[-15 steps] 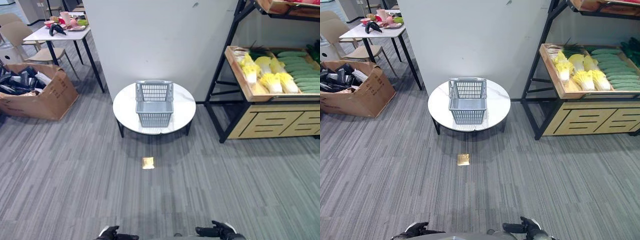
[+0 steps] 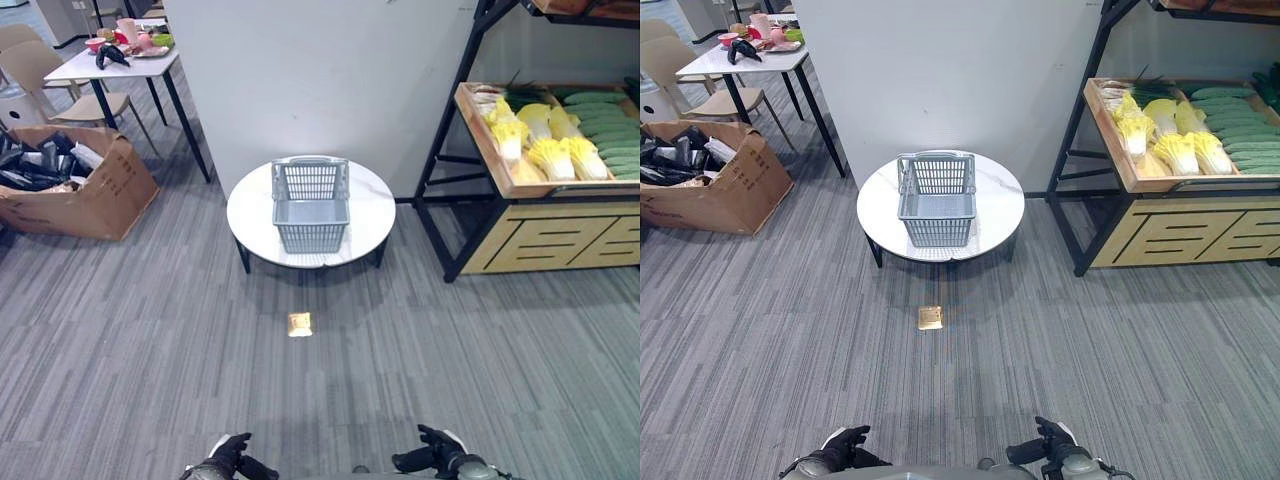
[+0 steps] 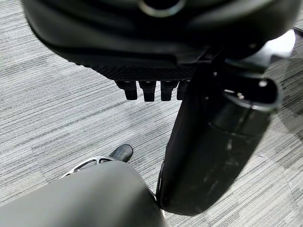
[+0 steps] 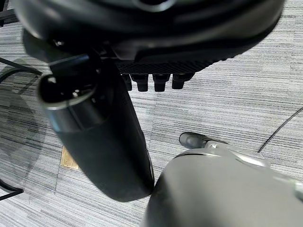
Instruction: Get the vegetables into the basket
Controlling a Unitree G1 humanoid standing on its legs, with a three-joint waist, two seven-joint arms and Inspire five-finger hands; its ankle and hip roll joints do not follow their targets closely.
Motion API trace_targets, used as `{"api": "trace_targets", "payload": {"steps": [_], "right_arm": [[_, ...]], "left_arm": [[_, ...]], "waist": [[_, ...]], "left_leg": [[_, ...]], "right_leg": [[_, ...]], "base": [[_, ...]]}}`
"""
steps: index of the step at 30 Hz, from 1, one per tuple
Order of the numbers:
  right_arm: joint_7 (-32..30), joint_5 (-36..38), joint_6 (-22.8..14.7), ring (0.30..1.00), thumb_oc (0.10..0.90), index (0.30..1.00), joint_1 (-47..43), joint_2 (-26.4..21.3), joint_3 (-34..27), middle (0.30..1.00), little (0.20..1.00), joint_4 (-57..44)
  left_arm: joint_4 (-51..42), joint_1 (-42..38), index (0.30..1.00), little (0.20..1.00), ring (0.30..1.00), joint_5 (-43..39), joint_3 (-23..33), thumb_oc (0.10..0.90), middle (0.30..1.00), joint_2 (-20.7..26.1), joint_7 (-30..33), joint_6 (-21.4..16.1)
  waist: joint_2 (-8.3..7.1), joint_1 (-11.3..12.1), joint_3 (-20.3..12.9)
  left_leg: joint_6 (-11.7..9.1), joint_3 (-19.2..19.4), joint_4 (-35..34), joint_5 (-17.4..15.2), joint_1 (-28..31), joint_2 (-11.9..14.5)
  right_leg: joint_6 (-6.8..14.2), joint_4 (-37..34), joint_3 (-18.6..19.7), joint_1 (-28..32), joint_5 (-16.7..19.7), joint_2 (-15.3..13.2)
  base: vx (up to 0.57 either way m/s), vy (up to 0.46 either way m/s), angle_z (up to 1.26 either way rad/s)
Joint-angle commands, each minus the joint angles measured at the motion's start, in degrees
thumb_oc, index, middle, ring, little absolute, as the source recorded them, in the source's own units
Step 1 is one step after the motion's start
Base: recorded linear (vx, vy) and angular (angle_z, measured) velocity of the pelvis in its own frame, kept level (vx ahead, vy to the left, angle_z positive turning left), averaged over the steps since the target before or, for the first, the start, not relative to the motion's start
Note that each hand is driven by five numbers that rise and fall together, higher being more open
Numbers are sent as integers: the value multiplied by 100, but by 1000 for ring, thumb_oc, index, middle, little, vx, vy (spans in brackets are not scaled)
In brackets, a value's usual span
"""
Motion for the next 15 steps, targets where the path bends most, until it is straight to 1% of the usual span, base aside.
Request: {"api": "trace_targets", "payload": {"steps": [1,15], "right_arm": [[26,58,104,1000,900,1000,-28,-71,235,1000,1000,595],[34,91,109,1000,900,1000,-3,-74,202,1000,1000,651]], "left_arm": [[237,-43,1000,1000,1000,-14,-40,900,1000,-224,-43,7],[285,-31,1000,1000,1000,-77,4,900,1000,-251,-67,27]], "waist": [[-132,-51,-88],[-132,-25,-83]], "left_leg": [[-805,-357,-230,329,171,486],[-796,-386,-230,320,193,473]], "right_leg": [[907,-183,294,55,276,-676],[904,-183,270,84,272,-679]], "base": [[0,0,0],[0,0,0]]}}
